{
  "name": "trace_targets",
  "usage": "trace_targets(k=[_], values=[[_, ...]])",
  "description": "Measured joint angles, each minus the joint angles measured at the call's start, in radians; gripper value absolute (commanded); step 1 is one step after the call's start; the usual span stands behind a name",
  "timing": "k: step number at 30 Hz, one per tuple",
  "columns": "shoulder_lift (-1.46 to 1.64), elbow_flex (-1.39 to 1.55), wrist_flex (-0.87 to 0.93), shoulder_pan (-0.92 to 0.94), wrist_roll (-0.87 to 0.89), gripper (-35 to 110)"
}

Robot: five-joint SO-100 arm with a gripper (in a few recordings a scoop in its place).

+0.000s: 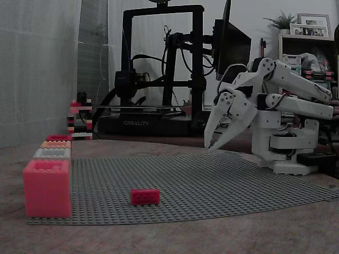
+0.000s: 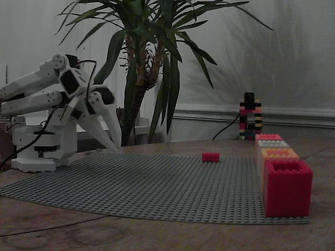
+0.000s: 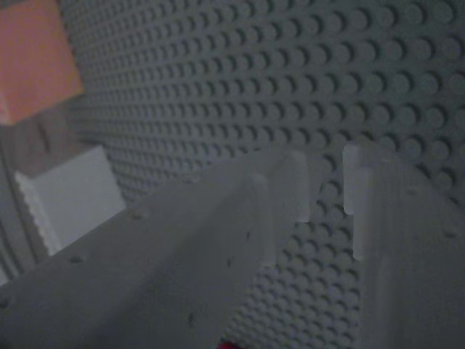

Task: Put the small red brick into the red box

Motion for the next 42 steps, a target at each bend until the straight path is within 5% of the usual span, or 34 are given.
trace_targets(k=[18, 29, 42], values=[[-0.011, 0.000, -0.008, 0.000, 0.002, 0], [-0.528, -0.305, -0.291, -0.074, -0.015, 0], [-1.244, -0.925, -0.330, -0.341, -0.583, 2]])
